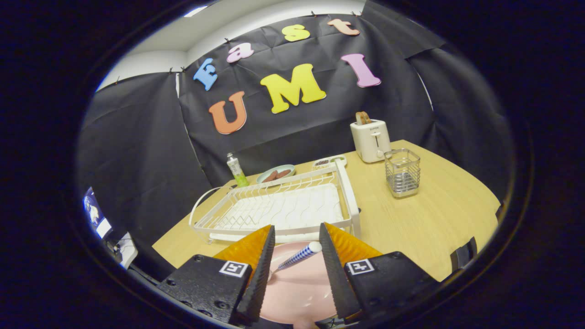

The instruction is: Take the plate from the dish rack, then take the spoon from the basket and place it into the plate.

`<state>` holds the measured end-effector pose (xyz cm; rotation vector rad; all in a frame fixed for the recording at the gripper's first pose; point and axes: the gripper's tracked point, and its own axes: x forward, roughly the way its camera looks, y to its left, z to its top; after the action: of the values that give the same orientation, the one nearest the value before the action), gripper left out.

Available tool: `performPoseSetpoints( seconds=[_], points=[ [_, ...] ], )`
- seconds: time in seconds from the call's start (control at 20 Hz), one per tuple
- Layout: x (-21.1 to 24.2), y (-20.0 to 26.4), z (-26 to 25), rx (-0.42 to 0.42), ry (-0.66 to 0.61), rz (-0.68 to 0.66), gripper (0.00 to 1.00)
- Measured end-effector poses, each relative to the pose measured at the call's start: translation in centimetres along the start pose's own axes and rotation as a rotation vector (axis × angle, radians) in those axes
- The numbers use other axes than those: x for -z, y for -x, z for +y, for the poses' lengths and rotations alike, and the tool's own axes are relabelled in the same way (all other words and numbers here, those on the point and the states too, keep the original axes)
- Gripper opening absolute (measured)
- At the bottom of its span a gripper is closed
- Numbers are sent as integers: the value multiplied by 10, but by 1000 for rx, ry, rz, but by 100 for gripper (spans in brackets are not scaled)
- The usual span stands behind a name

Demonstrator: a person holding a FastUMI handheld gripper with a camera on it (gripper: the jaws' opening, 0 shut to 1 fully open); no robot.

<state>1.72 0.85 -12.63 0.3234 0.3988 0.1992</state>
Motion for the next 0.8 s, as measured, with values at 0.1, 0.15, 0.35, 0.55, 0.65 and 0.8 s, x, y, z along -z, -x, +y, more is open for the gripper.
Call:
performPoseSetpoints(
  seconds=[0.1,0.15,0.35,0.55,0.65,0.8],
  points=[
    [-13,5,-8,22,10,-40,77],
    [-18,9,-11,33,23,-63,80],
    [-49,32,-13,73,114,-153,91],
    [-83,63,-8,102,229,-267,100],
    [-95,77,-3,111,286,-319,100],
    [-97,94,4,101,297,-363,100]
  ],
)
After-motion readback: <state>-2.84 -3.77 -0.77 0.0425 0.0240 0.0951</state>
